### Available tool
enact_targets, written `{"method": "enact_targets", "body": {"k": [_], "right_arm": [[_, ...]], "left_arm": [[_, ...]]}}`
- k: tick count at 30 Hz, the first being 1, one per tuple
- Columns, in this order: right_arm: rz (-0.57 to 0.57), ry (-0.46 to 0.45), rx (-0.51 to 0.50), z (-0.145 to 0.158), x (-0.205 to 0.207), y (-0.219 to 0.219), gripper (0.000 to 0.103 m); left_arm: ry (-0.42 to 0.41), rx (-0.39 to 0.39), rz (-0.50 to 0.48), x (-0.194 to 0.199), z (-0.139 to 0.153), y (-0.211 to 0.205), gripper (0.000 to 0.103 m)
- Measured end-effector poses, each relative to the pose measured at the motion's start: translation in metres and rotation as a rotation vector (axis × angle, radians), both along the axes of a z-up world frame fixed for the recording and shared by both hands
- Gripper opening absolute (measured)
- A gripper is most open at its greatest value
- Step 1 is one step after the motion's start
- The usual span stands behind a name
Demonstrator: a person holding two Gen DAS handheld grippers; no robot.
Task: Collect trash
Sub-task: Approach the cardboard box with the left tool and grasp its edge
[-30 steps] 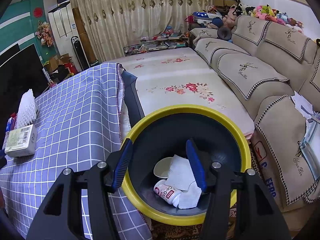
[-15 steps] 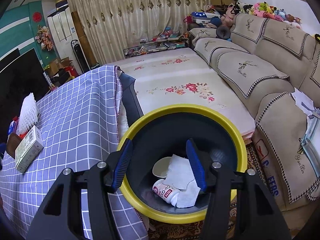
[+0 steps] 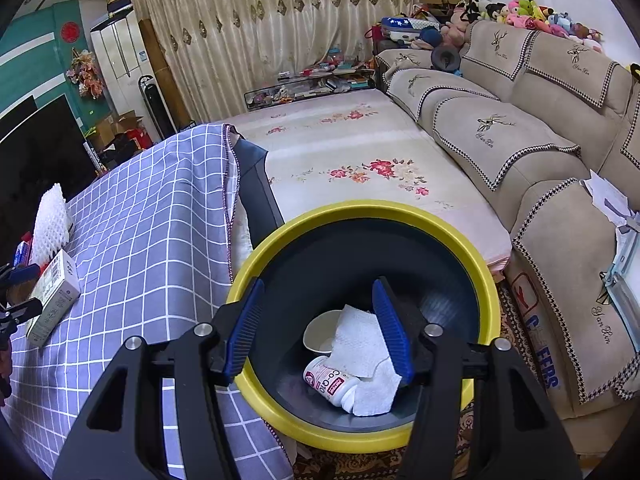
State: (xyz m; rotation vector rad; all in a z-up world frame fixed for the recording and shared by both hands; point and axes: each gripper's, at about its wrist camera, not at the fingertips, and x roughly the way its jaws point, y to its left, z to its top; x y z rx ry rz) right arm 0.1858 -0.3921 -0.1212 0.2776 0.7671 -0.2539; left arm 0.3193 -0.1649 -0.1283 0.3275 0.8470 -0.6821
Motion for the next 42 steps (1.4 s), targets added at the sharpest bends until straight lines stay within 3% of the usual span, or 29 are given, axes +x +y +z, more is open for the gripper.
{"method": "enact_targets", "body": {"k": [9,13,16,23,27,31,33,36,42], "right_arm": [[0.01,0.016,0.004,-0.007,0.006,0.003,0.054],[0.016,0.015,0.007,-0.008,0.006,0.005,0.055],[0.015,0.016,0.006,-0.008,0.005,0.004,0.057],[0.013,0.021,0.022,-0.012,0.003,0.0,0.057],[0.02,0.024,0.026,-0.014,0.001,0.001,0.057],[0.022,0.026,0.028,-0.015,-0.001,-0.001,0.059],[0.017,0.027,0.031,-0.016,-0.003,-0.003,0.059],[0.009,0.023,0.037,-0.017,-0.005,-0.007,0.059],[0.003,0.01,0.044,-0.014,-0.01,-0.011,0.059]], "left_arm": [[-0.012,0.049,-0.012,0.014,-0.002,-0.012,0.096],[0.014,0.112,-0.021,0.024,-0.012,-0.02,0.096],[-0.003,0.16,-0.048,0.016,-0.016,-0.027,0.096],[0.023,0.159,-0.154,-0.014,-0.017,-0.042,0.096],[-0.005,0.218,-0.145,-0.019,-0.025,-0.051,0.096],[-0.001,0.219,-0.159,-0.029,-0.024,-0.056,0.09],[-0.028,0.229,-0.152,-0.037,-0.022,-0.055,0.079],[-0.004,0.19,-0.146,-0.042,-0.016,-0.049,0.078],[-0.03,0.136,-0.146,-0.058,0.011,-0.045,0.076]]}}
